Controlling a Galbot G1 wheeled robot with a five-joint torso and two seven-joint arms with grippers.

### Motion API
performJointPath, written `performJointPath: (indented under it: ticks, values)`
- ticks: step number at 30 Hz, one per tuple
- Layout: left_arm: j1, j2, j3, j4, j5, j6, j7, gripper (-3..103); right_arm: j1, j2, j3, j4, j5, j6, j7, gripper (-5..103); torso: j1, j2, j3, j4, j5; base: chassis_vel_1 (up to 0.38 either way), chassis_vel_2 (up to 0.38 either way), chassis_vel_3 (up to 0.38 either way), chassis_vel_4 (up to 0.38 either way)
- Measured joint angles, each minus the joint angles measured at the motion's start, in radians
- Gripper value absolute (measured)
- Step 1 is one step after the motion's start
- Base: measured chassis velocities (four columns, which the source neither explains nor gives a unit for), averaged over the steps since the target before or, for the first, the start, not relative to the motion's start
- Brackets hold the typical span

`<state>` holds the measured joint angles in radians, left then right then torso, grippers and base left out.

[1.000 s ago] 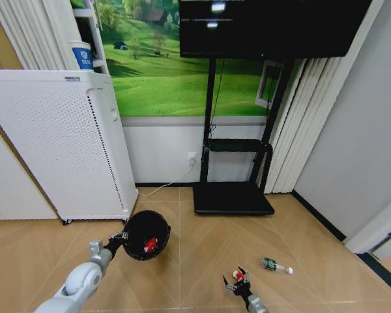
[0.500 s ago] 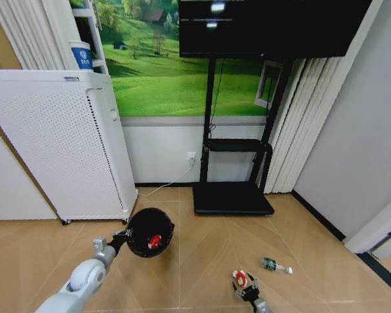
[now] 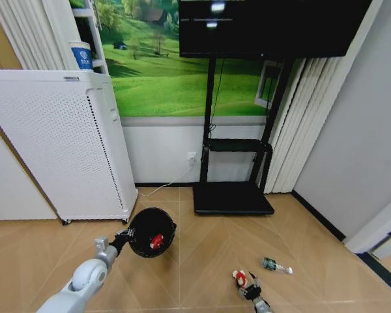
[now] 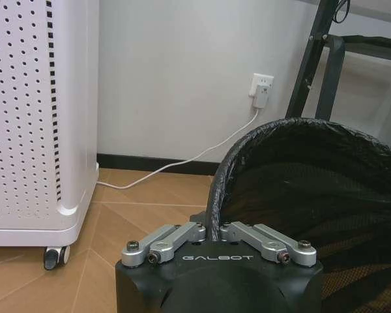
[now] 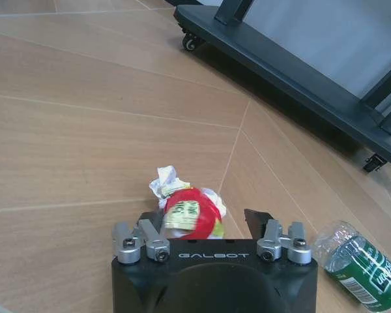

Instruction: Pick up the trash bin and place the garbage on the floor into it.

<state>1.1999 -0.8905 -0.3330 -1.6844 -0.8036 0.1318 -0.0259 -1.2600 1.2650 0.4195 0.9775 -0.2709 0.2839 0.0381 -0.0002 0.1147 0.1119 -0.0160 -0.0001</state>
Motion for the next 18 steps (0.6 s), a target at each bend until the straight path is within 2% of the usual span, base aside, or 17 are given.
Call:
performJointPath:
  ticks: [3, 5, 8, 9, 12, 14, 17, 18]
  values:
    - [0.002, 0.002, -0.004, -0.004, -0.001, -0.002, 0.0, 3, -0.003, -0.002, 0.002, -0.003, -0.002, -0.014, -0.003, 67, 0.0, 0.0, 0.0, -0.0001, 0.0002, 0.0, 0.0, 0.0, 0.0]
    - [0.006, 0.001, -0.005, -0.008, -0.001, -0.003, 0.0, 3, -0.008, -0.006, 0.002, -0.002, 0.013, -0.011, -0.041, 58, 0.0, 0.0, 0.0, 0.0, 0.0001, 0.0, 0.0, 0.0, 0.0]
    - [0.011, -0.003, -0.007, -0.01, -0.001, -0.003, -0.001, 3, -0.015, -0.008, 0.003, 0.004, 0.022, -0.011, -0.064, 52, 0.0, 0.0, 0.0, -0.0002, 0.0001, 0.0, 0.0, 0.0, 0.0]
    - [0.014, -0.005, -0.007, -0.013, 0.0, -0.004, -0.001, 3, -0.016, -0.008, 0.004, 0.006, 0.023, -0.008, -0.077, 42, 0.0, 0.0, 0.0, -0.0001, 0.0, 0.0, 0.0, 0.0, 0.0]
    - [0.018, -0.006, -0.009, -0.015, 0.001, -0.004, -0.002, 3, -0.017, -0.008, 0.005, 0.006, 0.024, -0.002, -0.084, 37, 0.0, 0.0, 0.0, -0.0001, 0.0001, 0.0, 0.0, 0.0, 0.0]
    - [0.021, -0.005, -0.013, -0.015, 0.002, -0.005, -0.002, 3, -0.019, -0.007, 0.006, 0.009, 0.024, 0.001, -0.085, 21, 0.0, 0.0, 0.0, -0.0001, 0.0001, 0.0, 0.0, 0.0, 0.0]
    - [0.022, -0.003, -0.014, -0.015, 0.002, -0.005, -0.002, 3, -0.019, -0.007, 0.006, 0.011, 0.024, 0.002, -0.085, 21, 0.0, 0.0, 0.0, -0.0001, 0.0001, 0.0, 0.0, 0.0, 0.0]
    - [0.024, -0.002, -0.015, -0.015, 0.003, -0.006, -0.002, 3, -0.02, -0.007, 0.007, 0.013, 0.025, 0.003, -0.084, 19, 0.0, 0.0, 0.0, 0.0, 0.0002, 0.0, 0.0, 0.0, 0.0]
